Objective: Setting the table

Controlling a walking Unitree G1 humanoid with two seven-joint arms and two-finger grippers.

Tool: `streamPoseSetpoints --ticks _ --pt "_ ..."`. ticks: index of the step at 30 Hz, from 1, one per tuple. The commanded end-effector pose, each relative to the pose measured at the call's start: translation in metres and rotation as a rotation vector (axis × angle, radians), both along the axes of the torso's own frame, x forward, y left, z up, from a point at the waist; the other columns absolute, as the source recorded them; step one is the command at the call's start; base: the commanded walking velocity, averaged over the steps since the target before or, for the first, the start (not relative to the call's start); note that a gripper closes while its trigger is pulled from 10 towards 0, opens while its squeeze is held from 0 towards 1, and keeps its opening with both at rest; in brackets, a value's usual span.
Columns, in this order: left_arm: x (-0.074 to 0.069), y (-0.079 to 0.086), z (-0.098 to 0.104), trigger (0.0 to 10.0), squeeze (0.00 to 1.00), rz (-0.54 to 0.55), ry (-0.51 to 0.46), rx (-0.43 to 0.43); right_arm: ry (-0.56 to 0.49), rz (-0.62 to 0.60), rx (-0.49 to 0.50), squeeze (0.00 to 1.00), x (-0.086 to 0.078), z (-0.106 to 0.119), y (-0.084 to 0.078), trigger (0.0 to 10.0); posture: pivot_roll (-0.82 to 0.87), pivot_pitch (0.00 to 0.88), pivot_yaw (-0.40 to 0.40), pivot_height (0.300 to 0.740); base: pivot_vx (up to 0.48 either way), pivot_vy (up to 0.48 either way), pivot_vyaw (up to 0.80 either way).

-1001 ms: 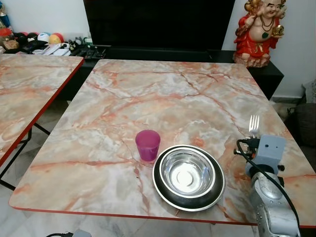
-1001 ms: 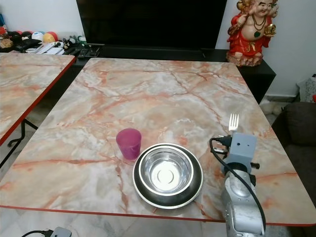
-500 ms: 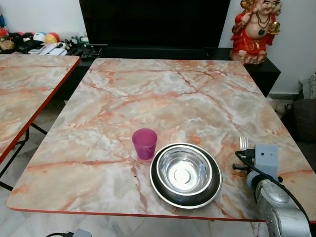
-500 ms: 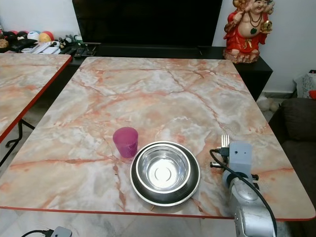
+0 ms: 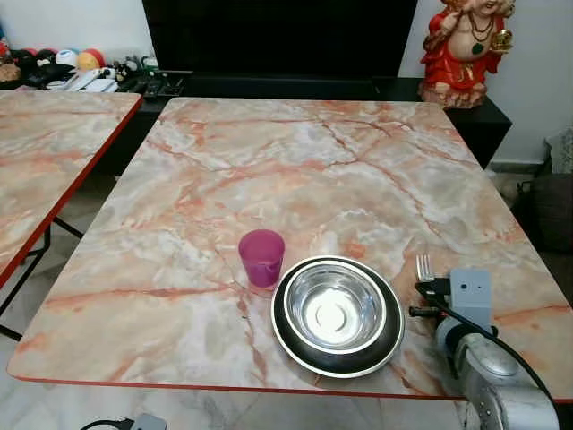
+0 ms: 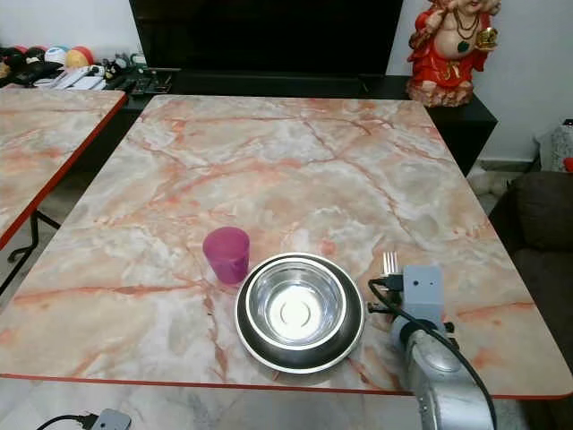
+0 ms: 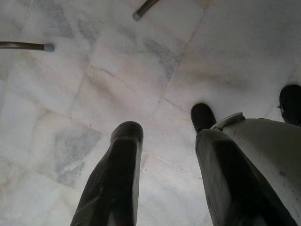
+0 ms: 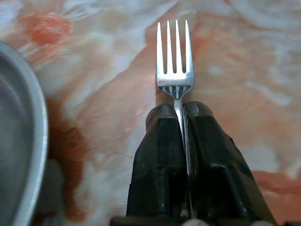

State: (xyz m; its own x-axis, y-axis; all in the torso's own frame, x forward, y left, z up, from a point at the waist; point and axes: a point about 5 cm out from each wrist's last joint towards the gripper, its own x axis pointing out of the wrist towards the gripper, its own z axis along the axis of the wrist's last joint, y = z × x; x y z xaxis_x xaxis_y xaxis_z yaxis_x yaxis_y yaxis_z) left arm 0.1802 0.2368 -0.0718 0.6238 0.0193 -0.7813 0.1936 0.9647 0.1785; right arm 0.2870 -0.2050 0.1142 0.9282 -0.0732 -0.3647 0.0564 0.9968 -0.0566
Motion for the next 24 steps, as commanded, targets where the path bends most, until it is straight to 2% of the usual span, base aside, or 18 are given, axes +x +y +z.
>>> streamPoseSetpoints --ticks 1,8,17,24 --pt "-0.010 0.002 -0.005 10.0 0.00 0.008 0.046 0.004 -0.003 0.007 0.018 0.00 0.000 0.002 0.004 10.0 -0.08 0.152 0.003 0.740 0.000 0.000 0.00" --pt "-0.009 0.003 -0.004 10.0 0.00 0.013 0.044 0.007 0.003 0.033 0.040 0.00 0.002 -0.001 0.014 10.0 -0.07 0.152 0.005 0.740 0.000 0.000 0.00" --pt "-0.009 0.003 -0.004 10.0 0.00 0.012 0.043 0.007 0.010 0.033 0.028 0.00 0.003 -0.004 0.015 10.0 -0.07 0.155 0.007 0.740 0.000 0.000 0.00" --pt "-0.009 0.002 -0.005 10.0 0.00 0.011 0.045 0.006 0.002 0.039 -0.030 0.00 0.003 -0.005 0.010 10.0 -0.07 0.154 0.007 0.740 0.000 0.000 0.00"
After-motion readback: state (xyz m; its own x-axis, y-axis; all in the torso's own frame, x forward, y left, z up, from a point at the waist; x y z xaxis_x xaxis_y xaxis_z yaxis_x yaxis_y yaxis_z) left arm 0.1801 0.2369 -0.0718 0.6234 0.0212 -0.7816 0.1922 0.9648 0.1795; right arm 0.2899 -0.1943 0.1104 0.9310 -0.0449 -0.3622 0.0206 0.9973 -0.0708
